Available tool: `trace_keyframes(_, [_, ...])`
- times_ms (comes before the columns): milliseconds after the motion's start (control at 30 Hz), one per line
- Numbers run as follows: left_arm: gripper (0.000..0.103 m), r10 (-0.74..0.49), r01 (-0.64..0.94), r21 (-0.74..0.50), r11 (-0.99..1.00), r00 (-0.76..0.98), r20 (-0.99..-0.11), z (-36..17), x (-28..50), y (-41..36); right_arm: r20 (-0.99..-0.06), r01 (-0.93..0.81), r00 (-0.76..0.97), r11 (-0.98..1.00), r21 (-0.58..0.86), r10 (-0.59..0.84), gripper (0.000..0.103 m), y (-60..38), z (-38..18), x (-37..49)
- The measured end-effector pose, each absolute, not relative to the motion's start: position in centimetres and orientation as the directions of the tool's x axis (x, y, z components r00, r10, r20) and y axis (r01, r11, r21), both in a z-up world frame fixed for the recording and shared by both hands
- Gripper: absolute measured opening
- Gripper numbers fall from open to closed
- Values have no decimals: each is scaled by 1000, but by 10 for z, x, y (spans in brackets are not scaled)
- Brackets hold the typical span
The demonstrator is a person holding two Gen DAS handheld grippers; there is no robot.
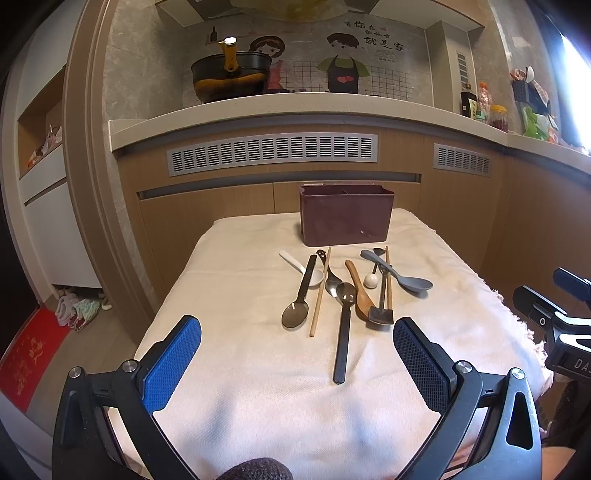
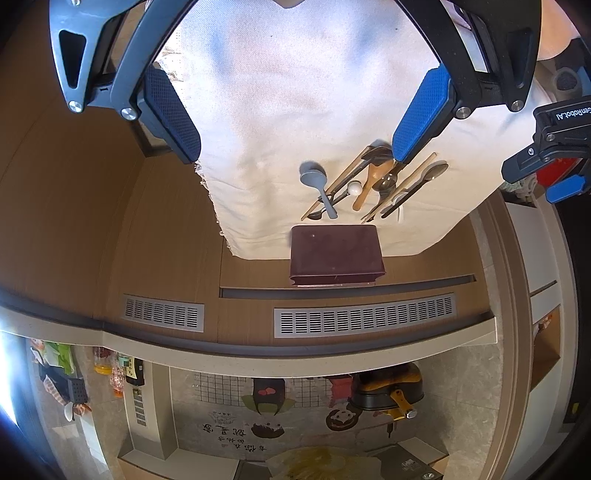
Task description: Organize utensils
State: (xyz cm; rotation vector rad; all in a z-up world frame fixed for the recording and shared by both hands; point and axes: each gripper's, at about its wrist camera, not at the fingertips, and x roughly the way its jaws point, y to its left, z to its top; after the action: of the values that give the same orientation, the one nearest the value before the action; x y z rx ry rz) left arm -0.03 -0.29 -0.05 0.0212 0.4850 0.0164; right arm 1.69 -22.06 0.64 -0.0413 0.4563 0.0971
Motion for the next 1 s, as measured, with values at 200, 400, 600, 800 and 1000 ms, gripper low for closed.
trace_keyframes(200, [103, 21, -11, 24, 1000, 885, -465, 0, 0, -3, -437, -104, 896, 994, -26, 82, 103, -220, 7, 17])
trace_keyframes(400, [103, 21, -10, 25, 1000, 883, -468, -1, 0, -4, -436, -103, 897, 994, -27, 81, 103, -219, 6, 16])
trace_keyframes(600, [103, 21, -10, 26, 1000, 883, -469, -1, 0, -4, -439, -105, 895, 994, -27, 82, 103, -219, 7, 15])
trace_keyframes(800, [103, 14, 5, 36, 999, 869, -494, -5, 7, -6, -436, -103, 897, 994, -43, 75, 103, -220, 9, 17])
trace_keyframes(1000, [103, 4, 25, 51, 998, 863, -506, -1, 21, -6, -436, -87, 899, 994, -66, 50, 103, -219, 13, 32])
